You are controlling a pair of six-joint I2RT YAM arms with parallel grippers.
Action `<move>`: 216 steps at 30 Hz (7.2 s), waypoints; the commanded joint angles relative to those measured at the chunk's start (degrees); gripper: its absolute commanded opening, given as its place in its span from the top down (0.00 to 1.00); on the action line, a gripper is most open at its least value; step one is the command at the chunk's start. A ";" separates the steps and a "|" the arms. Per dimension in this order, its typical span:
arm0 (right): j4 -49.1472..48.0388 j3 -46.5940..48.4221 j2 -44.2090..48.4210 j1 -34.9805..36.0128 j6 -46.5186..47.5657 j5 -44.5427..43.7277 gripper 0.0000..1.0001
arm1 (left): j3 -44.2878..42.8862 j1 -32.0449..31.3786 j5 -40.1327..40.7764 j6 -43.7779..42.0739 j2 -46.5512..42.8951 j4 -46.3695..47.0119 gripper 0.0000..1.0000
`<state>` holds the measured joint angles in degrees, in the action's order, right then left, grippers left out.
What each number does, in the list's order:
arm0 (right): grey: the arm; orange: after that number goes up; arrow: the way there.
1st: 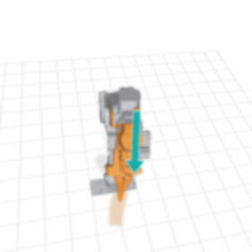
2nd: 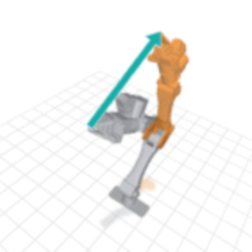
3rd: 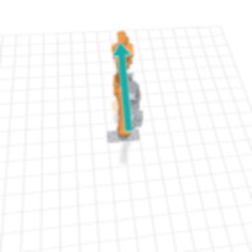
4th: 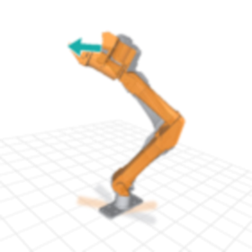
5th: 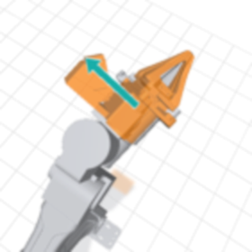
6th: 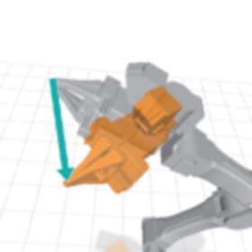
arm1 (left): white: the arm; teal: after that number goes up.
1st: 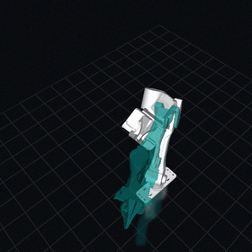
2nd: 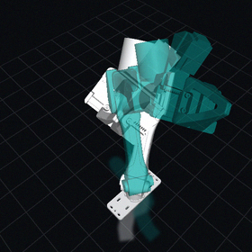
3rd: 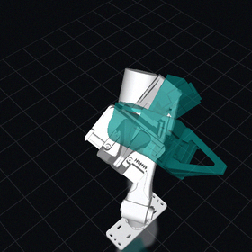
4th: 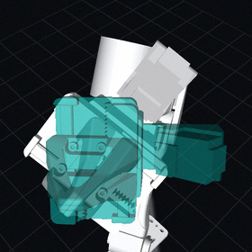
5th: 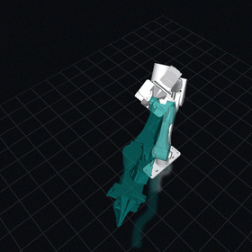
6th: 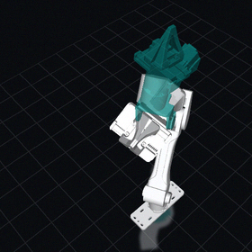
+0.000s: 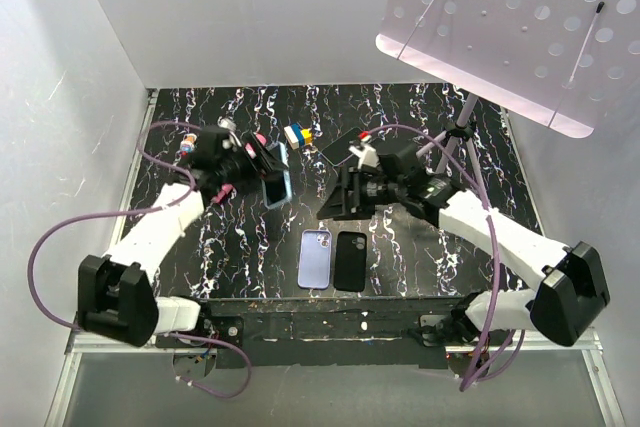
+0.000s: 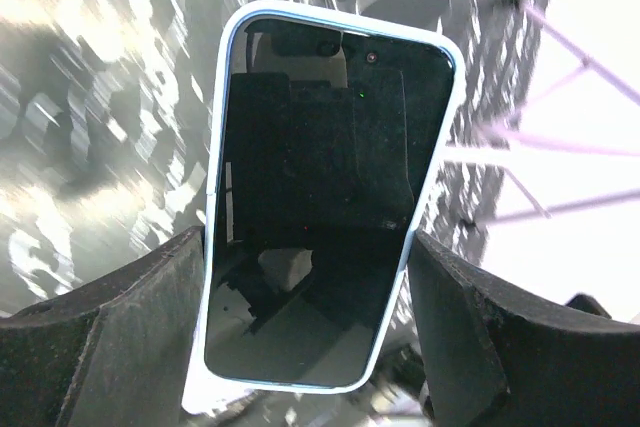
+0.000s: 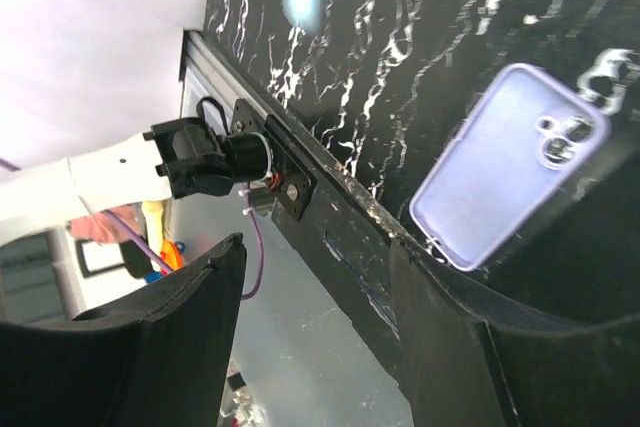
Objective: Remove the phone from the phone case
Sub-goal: Pick up the phone at the center of the board, then remove the phone case from the phone.
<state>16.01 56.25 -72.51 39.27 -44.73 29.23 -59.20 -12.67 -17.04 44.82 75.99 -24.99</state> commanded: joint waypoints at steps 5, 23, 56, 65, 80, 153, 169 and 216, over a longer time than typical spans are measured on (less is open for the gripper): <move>-0.73 4.66 -2.46 13.63 -0.53 -26.57 0.34 | 13.84 -17.30 2.28 30.49 -13.49 14.35 1.00; -7.13 -0.26 -0.27 13.74 -3.00 -26.52 0.99 | 10.86 -23.63 5.25 33.24 -12.26 15.41 0.64; -62.85 -16.52 13.19 -4.91 -28.75 14.01 0.99 | 16.58 -19.94 -16.09 31.65 -13.68 56.11 0.42; -56.55 -15.55 12.30 -2.26 -24.36 13.13 0.99 | 14.29 -19.94 -17.32 29.98 -11.39 55.41 0.91; -28.32 -8.53 17.14 -4.20 -5.37 27.54 0.34 | 9.63 -14.67 -38.59 37.61 -3.48 68.83 1.00; -32.18 -3.16 12.48 -0.86 -1.32 28.86 0.71 | 11.39 -15.02 -39.12 47.72 -4.88 82.38 1.00; -13.02 7.21 10.37 2.13 23.64 16.92 0.99 | 9.80 -20.29 -42.47 55.57 -3.38 93.39 1.00; -7.75 10.45 12.66 8.37 28.98 15.70 0.99 | 8.49 -20.03 -36.75 53.08 -4.97 84.22 1.00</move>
<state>8.58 61.84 -59.86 45.45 -27.05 54.83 -50.35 -31.97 -59.22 85.86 70.41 49.41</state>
